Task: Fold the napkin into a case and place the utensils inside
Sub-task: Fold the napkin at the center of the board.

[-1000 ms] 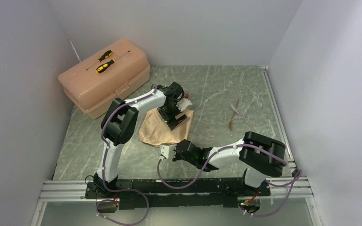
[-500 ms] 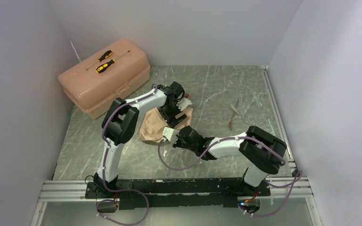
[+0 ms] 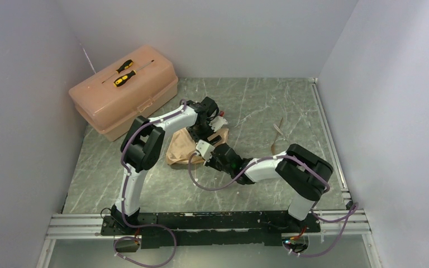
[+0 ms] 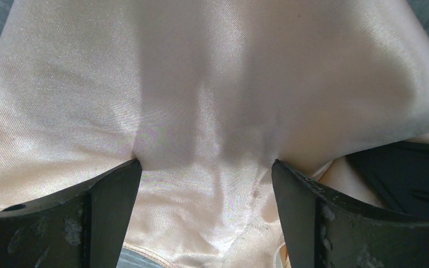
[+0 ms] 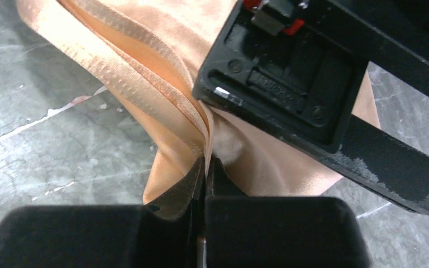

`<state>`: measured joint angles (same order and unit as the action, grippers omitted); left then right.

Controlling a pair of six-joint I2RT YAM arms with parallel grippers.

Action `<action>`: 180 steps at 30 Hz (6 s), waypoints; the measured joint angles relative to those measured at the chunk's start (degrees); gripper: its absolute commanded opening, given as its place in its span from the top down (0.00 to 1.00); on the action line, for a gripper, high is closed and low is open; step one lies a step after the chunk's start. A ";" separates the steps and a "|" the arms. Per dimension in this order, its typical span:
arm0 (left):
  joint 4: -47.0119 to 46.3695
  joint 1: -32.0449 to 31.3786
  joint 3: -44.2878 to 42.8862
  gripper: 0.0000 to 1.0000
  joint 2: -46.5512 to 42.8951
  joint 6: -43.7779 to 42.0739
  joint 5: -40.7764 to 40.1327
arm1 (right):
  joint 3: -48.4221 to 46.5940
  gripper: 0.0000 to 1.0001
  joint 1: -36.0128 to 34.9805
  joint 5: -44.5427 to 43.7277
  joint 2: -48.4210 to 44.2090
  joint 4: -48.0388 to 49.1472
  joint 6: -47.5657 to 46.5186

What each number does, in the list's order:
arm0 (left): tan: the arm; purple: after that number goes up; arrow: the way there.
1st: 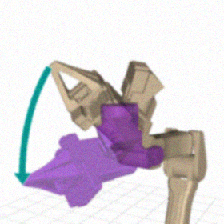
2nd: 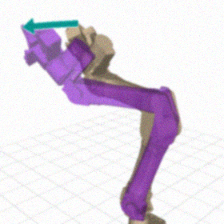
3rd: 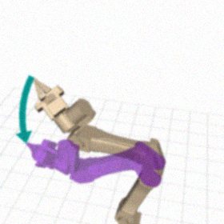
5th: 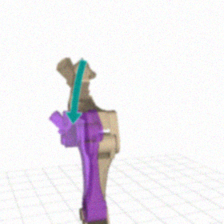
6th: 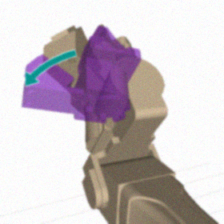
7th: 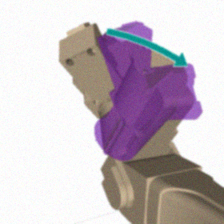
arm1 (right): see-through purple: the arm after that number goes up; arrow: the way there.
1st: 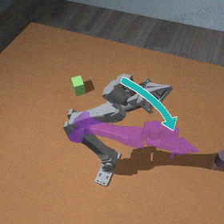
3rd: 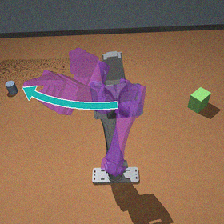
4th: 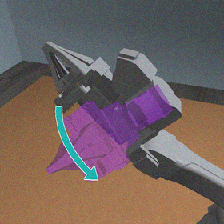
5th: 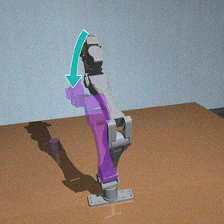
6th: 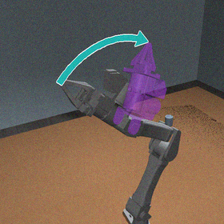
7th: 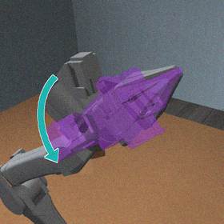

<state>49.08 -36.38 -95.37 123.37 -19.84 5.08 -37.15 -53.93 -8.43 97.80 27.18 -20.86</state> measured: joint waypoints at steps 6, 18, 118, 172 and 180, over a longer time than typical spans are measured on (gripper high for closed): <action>0.00 0.02 0.00 0.06 0.00 -0.02 0.00 | -0.37 1.00 0.90 0.22 0.57 0.79 2.67; 0.07 0.02 -0.02 0.08 0.04 -0.42 0.00 | -2.58 1.00 8.68 21.46 -1.79 -6.14 8.74; 1.42 2.12 14.80 0.06 -22.91 -6.60 2.45 | -9.90 1.00 28.52 61.20 17.73 2.32 52.43; -29.59 1.97 29.33 0.06 -16.72 -18.86 -30.91 | -16.28 0.49 29.20 61.70 16.50 -9.33 57.66; -28.94 2.95 29.46 0.06 -17.09 -15.06 -30.36 | -15.69 0.34 29.27 60.33 12.26 -4.85 58.14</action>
<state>20.14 -33.43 -65.91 106.28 -34.89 -25.28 -52.84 -24.67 51.90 110.06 22.33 37.28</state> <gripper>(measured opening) 0.941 0.614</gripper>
